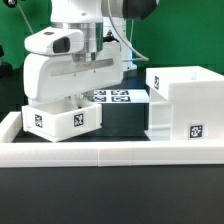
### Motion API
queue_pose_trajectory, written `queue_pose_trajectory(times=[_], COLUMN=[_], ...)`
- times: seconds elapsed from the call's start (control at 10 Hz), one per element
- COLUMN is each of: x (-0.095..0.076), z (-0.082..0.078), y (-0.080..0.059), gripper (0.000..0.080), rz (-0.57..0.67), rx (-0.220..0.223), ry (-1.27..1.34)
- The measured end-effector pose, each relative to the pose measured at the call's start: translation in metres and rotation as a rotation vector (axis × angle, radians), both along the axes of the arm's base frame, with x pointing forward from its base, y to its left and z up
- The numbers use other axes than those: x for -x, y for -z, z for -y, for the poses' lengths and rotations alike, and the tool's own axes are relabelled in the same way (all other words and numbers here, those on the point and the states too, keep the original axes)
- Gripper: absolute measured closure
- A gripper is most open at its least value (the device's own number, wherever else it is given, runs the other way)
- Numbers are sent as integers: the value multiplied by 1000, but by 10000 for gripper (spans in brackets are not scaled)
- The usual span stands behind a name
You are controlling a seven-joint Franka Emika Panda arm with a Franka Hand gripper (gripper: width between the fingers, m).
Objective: Assemble drawer
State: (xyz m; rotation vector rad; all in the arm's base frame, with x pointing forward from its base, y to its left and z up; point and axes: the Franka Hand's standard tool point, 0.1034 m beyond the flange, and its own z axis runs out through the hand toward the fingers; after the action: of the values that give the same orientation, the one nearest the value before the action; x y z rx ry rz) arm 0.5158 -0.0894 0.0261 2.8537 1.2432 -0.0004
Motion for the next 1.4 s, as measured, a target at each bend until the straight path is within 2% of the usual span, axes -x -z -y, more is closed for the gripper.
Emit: queue_pose_trajectory(times=[0.2, 0.3, 0.7, 1.1, 1.4], x=[1, 2, -2, 5, -5], z=[2, 2, -11, -1, -22], y=[1, 2, 2, 7, 4], gripper=[757, 757, 757, 757, 757], rz=[-6, -13, -31, -55, -77], rx=[6, 19, 47, 52, 45], ry=[-93, -224, -491, -619, -683])
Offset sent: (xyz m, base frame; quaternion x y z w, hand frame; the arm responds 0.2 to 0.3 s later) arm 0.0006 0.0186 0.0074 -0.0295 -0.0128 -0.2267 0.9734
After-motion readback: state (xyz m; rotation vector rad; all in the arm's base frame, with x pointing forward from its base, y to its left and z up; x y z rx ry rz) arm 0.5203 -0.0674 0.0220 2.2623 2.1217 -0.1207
